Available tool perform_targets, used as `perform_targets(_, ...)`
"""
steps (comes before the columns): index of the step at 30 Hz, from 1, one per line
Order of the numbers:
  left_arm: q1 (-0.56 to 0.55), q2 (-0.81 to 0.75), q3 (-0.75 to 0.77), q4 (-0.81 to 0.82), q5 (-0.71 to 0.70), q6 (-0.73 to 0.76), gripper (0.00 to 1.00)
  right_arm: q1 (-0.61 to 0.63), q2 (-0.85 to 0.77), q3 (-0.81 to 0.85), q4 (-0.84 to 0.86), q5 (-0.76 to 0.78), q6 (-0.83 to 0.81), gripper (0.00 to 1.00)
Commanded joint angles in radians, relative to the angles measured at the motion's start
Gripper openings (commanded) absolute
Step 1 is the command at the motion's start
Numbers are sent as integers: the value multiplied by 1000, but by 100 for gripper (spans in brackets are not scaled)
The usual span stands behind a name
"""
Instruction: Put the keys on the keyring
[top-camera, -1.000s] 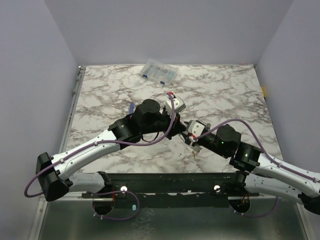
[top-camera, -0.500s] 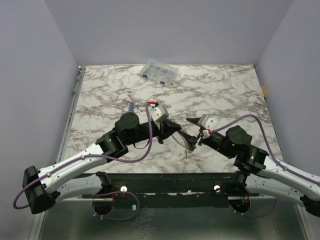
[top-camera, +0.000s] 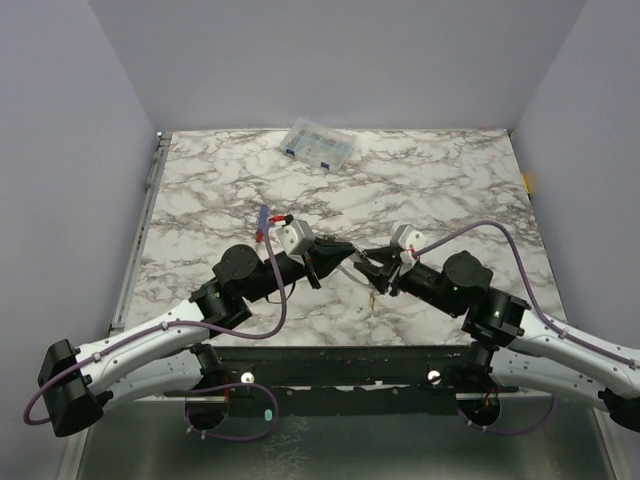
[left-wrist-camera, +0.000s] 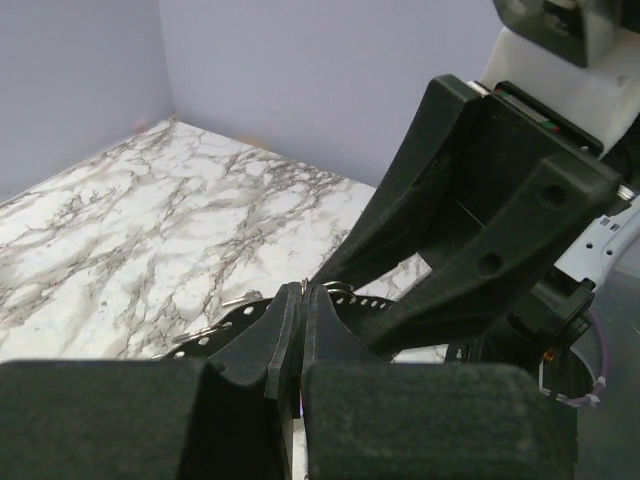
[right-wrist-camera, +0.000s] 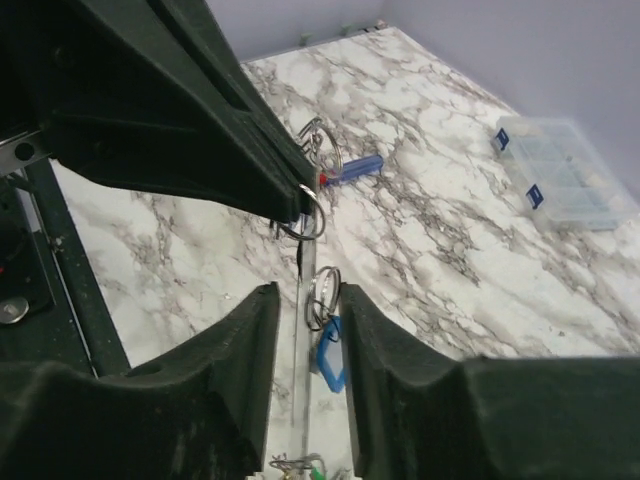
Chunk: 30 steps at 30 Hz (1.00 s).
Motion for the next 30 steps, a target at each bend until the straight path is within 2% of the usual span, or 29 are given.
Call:
perform_targets(1,-7,-44,-27,158,-47,4,0,5,12,-15,6,19,31,26)
perform_targets(4,-7,-48,-35,167,-50,5,0,5,18,-11,6,10,22,2)
perform_targets(5,-7,-47,-39,169,-50,4,0,5,19,-9,8,7,21,1)
perform_targets(14,-9,-38,-69,229,-82,21,0,5,57,67,-18,-34,-2,1)
perform_targets(21,-19,0,-86,292,-120,40,0,5,147,162,-131,-66,22,1)
perform_targets(28,-36,47,-90,314,-137,73,0,5,95,152,-86,-38,42,1)
perform_targets(29,-38,52,-92,320,-137,74,0,5,85,148,-81,-45,41,6)
perform_targets(30,-39,55,-94,326,-137,74,0,5,77,140,-75,-54,37,18)
